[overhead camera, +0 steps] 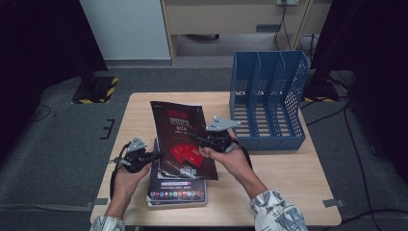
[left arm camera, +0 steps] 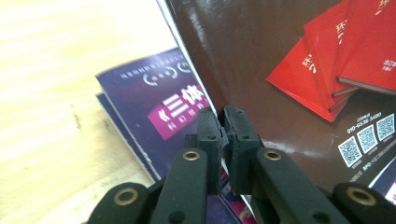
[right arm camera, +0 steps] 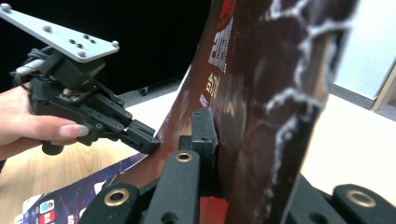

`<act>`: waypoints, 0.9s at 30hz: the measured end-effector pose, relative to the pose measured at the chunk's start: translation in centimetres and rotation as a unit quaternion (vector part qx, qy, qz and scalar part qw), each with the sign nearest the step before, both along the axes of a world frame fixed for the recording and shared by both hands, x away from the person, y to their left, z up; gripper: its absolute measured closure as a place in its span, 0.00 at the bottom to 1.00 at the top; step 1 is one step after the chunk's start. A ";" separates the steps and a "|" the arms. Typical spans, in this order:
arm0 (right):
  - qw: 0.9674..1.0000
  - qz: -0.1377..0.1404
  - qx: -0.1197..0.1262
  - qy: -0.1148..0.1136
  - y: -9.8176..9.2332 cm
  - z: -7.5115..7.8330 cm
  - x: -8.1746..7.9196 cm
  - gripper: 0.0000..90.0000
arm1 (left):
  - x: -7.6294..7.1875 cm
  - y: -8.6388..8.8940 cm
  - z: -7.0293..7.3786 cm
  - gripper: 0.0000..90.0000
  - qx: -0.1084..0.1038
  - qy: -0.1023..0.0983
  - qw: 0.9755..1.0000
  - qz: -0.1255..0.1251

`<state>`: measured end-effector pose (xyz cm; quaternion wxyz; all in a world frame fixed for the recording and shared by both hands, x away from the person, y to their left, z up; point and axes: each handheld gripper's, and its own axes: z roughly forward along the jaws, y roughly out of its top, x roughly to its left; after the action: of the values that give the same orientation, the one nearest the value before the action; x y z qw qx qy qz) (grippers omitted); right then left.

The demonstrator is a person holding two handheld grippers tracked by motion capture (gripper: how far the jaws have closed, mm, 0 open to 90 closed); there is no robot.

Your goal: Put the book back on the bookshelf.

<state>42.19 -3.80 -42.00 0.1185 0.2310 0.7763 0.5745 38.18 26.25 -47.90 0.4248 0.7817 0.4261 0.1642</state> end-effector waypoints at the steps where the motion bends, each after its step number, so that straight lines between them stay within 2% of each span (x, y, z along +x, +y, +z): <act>1: 1.000 0.000 0.001 0.000 0.0 0.1 0.1 0.94 | 0.0 0.1 0.2 0.95 0.002 -0.003 1.000 0.001; 10: 1.000 0.006 0.013 0.000 0.4 0.7 0.3 0.92 | -0.5 0.9 1.4 0.95 0.010 -0.029 0.999 0.014; 17: 1.000 0.013 0.010 -0.008 0.3 1.9 0.3 0.84 | -0.7 0.7 1.8 0.96 0.021 -0.046 0.999 0.010; 23: 0.999 0.018 0.032 -0.004 0.2 3.1 0.6 0.81 | -0.9 0.7 2.0 0.96 0.014 -0.055 0.998 0.008; 27: 0.999 0.021 0.028 -0.002 0.3 3.8 1.0 0.79 | -0.9 0.7 2.0 0.96 0.012 -0.056 0.998 0.006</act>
<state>43.16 -3.48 -38.22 0.1012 0.2162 0.7641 0.5992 37.28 26.96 -45.89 0.4375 0.7736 0.4047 0.2150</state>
